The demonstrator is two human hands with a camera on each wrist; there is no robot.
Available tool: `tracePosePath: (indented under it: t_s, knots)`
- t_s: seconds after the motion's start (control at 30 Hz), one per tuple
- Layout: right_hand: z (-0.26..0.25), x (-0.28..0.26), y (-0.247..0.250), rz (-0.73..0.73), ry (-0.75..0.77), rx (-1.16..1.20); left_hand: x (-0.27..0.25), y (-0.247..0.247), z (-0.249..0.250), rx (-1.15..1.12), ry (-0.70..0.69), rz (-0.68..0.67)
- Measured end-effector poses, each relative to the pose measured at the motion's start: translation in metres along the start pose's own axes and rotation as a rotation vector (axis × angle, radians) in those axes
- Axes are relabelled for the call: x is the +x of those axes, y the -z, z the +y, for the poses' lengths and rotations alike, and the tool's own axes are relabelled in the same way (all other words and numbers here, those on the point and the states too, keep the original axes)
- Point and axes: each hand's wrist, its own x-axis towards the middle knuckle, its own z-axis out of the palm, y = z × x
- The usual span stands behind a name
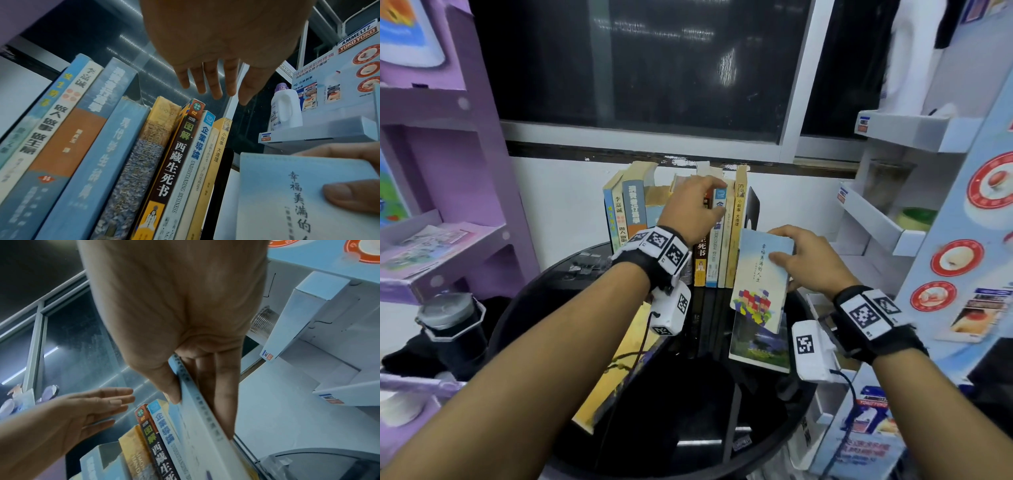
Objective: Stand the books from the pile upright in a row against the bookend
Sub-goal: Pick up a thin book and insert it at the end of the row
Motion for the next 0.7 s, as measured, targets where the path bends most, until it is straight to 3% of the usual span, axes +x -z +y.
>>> tracePosePath:
  t_s: [0.27,0.7]
  knots:
    - [0.014,0.021,-0.011,0.099,-0.02,-0.15,0.021,-0.02,0.003,0.181,-0.05,0.052]
    - [0.013,0.052,-0.043,0.196,-0.008,-0.21,0.046,-0.045,-0.02,0.27,-0.084,-0.015]
